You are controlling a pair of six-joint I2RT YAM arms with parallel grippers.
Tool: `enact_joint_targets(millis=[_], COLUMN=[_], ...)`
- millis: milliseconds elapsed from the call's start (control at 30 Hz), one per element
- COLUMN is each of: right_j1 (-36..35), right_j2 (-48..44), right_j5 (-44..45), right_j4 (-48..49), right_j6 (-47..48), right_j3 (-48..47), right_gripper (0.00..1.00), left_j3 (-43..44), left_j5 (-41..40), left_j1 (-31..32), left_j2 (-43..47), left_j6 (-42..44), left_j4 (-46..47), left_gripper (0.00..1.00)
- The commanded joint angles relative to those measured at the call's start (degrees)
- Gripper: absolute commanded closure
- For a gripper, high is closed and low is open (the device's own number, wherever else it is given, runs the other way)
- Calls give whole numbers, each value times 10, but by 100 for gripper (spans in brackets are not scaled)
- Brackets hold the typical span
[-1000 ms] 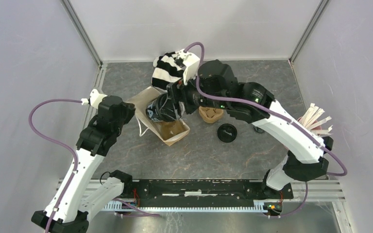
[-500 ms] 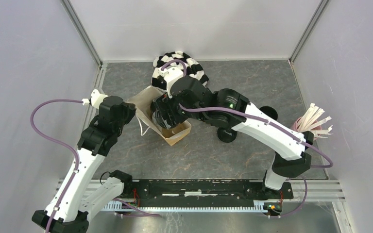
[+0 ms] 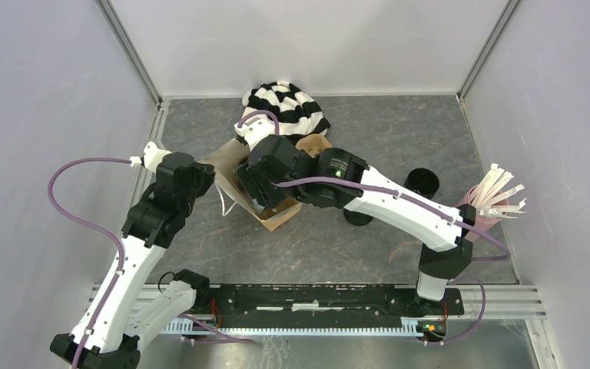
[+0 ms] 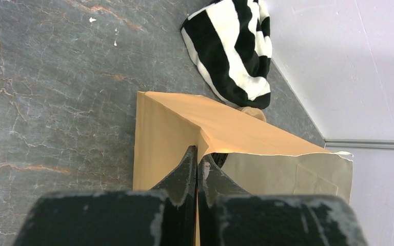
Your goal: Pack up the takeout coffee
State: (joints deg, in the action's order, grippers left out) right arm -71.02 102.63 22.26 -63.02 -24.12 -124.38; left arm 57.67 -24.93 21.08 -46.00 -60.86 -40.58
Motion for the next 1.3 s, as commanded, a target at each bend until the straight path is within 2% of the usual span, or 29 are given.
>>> enact_joint_targets(millis=[0, 367, 567, 767, 867, 1000, 1167, 1267], right_j1=[-5, -6, -5, -6, -10, -14, -14, -14], right_j2=[17, 52, 61, 65, 68, 78, 83, 82], right_j5=[33, 44, 56, 72, 70, 69, 69, 54], right_j4=[-15, -8, -7, 2, 17, 34, 45, 57], right_j6=[11, 39, 61, 105, 132, 170, 194, 190], right_j3=[-25, -22, -4, 15, 18, 7, 26, 44], right_gripper=[42, 43, 43, 43, 43, 42, 42, 42], left_j3=[3, -1, -20, -63, -112, -176, -172, -135], left_j5=[-3, 8, 18, 31, 35, 36, 50, 68], left_j1=[-1, -1, -1, -1, -1, -1, -1, -1], left_j2=[9, 22, 57, 121, 169, 223, 223, 204], left_j6=[-22, -28, -17, 10, 11, -30, -75, -61], left_j4=[17, 11, 42, 103, 147, 185, 108, 44], left_gripper=[98, 98, 98, 98, 98, 98, 97, 87])
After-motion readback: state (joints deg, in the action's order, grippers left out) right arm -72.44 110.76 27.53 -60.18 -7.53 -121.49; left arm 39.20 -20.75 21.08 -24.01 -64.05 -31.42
